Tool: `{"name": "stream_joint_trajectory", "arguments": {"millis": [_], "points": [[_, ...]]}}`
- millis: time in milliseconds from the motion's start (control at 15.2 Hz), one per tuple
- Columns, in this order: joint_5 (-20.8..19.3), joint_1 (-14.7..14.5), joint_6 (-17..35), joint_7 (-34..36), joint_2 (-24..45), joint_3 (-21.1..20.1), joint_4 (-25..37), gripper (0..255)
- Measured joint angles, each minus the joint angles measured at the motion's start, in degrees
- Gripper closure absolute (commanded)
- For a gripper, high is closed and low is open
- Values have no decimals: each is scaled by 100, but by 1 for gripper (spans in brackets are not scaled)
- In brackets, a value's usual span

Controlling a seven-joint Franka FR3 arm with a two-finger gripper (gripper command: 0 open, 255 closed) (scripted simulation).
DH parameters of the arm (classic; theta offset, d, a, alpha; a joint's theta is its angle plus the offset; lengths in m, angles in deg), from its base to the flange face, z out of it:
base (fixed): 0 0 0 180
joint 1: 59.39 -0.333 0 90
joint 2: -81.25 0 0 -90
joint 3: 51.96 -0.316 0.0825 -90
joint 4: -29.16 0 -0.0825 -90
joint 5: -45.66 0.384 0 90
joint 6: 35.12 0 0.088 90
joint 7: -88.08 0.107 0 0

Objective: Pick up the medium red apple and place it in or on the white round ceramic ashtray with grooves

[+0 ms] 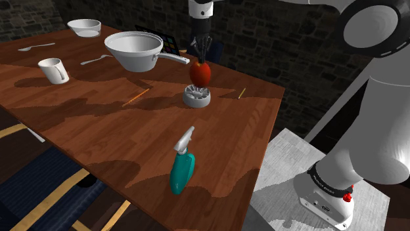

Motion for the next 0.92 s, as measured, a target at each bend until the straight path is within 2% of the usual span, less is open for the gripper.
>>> {"name": "stream_joint_trajectory", "arguments": {"millis": [330, 792, 858, 924], "points": [[0, -1, 364, 4, 0, 0, -364, 255], [0, 0, 430, 2, 1, 0, -426, 255], [0, 0, 430, 2, 1, 0, -427, 0], [0, 0, 431, 2, 1, 0, -427, 0]]}}
